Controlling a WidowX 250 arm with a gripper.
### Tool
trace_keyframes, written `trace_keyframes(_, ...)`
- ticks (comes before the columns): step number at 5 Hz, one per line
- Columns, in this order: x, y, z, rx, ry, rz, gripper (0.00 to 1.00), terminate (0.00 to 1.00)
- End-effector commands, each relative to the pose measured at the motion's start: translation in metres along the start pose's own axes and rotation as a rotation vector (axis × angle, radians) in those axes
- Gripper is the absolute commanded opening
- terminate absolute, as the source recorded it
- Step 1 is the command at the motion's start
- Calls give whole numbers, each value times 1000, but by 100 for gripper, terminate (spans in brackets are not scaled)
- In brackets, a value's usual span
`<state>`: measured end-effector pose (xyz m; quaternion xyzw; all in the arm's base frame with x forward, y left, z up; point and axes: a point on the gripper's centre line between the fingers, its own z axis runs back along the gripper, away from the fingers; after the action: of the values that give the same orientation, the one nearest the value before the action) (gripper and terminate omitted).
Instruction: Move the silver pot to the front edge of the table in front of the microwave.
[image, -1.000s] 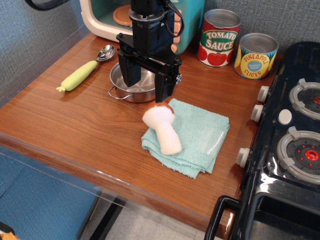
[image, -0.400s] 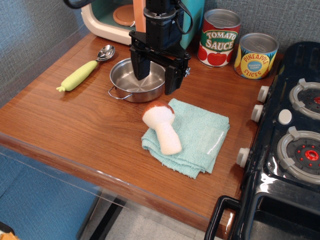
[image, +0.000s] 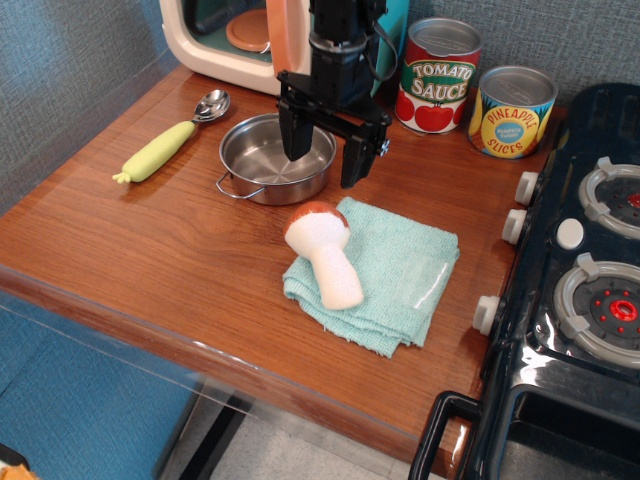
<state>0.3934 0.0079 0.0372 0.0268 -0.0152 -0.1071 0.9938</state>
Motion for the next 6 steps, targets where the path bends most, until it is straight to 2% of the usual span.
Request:
trace_keyframes(1, 16, 14, 0, 26, -32, 9, 100, 0)
trace_keyframes(2, 14, 13, 5, 15, -50, 13, 0, 0)
trace_keyframes(4, 0, 21, 43, 63, -120, -15, 0, 0)
trace_keyframes(5, -19, 25, 56, 103, -120, -31, 0, 0)
trace_keyframes(6, -53, 25, 52, 103, -100, -39, 0, 0)
